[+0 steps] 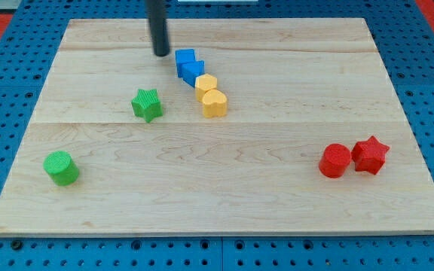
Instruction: Slide the green star towards the top left of the board
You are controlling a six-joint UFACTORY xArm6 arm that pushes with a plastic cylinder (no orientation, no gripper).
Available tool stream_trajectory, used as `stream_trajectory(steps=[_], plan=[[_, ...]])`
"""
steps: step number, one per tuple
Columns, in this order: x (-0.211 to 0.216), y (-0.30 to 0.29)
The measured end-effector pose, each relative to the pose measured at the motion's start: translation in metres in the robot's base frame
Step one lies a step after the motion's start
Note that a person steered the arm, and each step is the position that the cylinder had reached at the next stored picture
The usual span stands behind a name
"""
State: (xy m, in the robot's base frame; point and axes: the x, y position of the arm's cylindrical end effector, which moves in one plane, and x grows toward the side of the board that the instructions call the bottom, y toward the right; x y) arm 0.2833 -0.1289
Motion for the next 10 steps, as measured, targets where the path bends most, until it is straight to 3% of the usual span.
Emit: stream_trajectory(steps=[2, 3, 4, 5, 6, 7, 8, 10], plan=[[0.113, -0.022], [0.151, -0.051], [0.181, -0.033], [0.178, 0.025], [0.156, 0.038], [0.115, 0.008], [0.104, -0.035], [0.063, -0.03]])
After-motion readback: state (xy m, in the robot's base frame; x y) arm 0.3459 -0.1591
